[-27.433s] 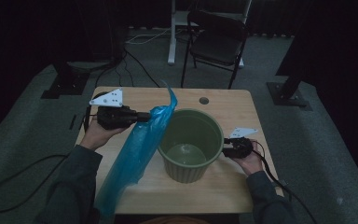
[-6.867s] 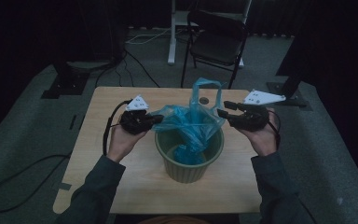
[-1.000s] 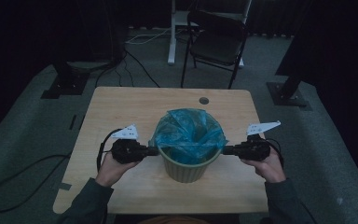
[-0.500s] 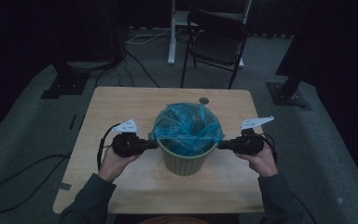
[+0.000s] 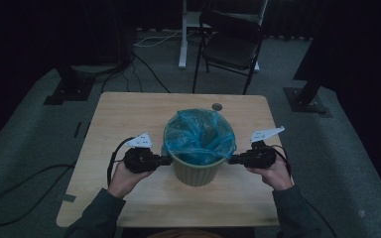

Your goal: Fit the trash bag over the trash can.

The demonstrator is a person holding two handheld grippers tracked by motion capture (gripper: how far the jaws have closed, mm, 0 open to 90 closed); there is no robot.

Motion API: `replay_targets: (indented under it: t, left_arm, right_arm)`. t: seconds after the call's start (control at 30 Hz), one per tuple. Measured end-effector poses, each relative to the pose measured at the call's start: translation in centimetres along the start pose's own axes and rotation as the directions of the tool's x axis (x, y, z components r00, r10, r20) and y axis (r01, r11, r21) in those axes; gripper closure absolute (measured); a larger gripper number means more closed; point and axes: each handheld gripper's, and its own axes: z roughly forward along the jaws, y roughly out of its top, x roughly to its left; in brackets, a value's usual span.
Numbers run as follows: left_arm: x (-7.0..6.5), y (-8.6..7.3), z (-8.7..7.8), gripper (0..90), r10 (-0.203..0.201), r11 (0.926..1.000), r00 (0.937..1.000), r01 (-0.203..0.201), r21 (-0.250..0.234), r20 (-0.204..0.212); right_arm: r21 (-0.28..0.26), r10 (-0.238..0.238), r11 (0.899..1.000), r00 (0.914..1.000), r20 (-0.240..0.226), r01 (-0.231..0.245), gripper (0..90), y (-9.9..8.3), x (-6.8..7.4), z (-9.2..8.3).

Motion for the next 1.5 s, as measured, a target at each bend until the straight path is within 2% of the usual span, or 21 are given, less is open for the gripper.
replay_targets:
  t: [0.3, 0.6, 0.77, 0.87, 1.03, 1.07, 1.13, 1.33, 1.5]
  left_arm:
    - [0.0, -0.6, 0.6, 89.9, -0.006, 1.0000, 1.0000, 0.006, 0.007, 0.008]
    - [-0.2, -1.1, 1.7, 89.9, -0.006, 0.9989, 0.9999, 0.005, 0.048, 0.011]
    - [0.0, -1.6, 2.2, 89.9, -0.019, 0.9973, 0.9997, 0.018, 0.072, 0.013]
    - [0.5, -1.8, 2.2, 89.9, -0.043, 0.9969, 0.9988, 0.041, 0.067, 0.024]
    - [1.0, -2.3, 2.2, 89.9, -0.061, 0.9952, 0.9981, 0.061, 0.076, 0.000]
    - [1.2, -2.4, 2.1, 89.9, -0.068, 0.9945, 0.9975, 0.069, 0.079, -0.018]
    - [1.4, -2.5, 2.1, 89.9, -0.072, 0.9942, 0.9970, 0.074, 0.078, -0.029]
    - [1.5, -2.7, 2.2, 89.9, -0.074, 0.9928, 0.9963, 0.077, 0.091, -0.044]
    - [1.8, -3.0, 2.2, 89.9, -0.083, 0.9914, 0.9951, 0.088, 0.097, -0.054]
  right_arm:
    - [0.027, 0.004, 1.000, 1.0000, -0.006, -0.004, 89.9, -0.4, -0.2, 0.8]
    - [0.056, -0.005, 0.998, 0.9999, -0.010, 0.006, 89.9, -0.5, 0.0, 1.3]
    - [0.077, -0.020, 0.997, 0.9997, -0.011, 0.021, 89.7, -0.5, 0.3, 1.7]
    - [0.080, -0.021, 0.997, 0.9997, -0.010, 0.022, 89.7, -0.5, 0.4, 1.7]
    - [0.077, -0.017, 0.997, 0.9998, -0.012, 0.018, 89.6, -0.5, 0.3, 1.7]
    - [0.078, -0.018, 0.997, 0.9998, -0.012, 0.019, 89.6, -0.5, 0.3, 1.7]
    - [0.083, -0.020, 0.996, 0.9997, -0.012, 0.021, 89.6, -0.5, 0.4, 1.8]
    - [0.096, -0.008, 0.995, 1.0000, 0.001, 0.007, 89.7, -0.9, -0.1, 1.8]
    - [0.108, 0.011, 0.994, 0.9995, 0.030, -0.014, 89.8, -1.3, -0.6, 1.5]
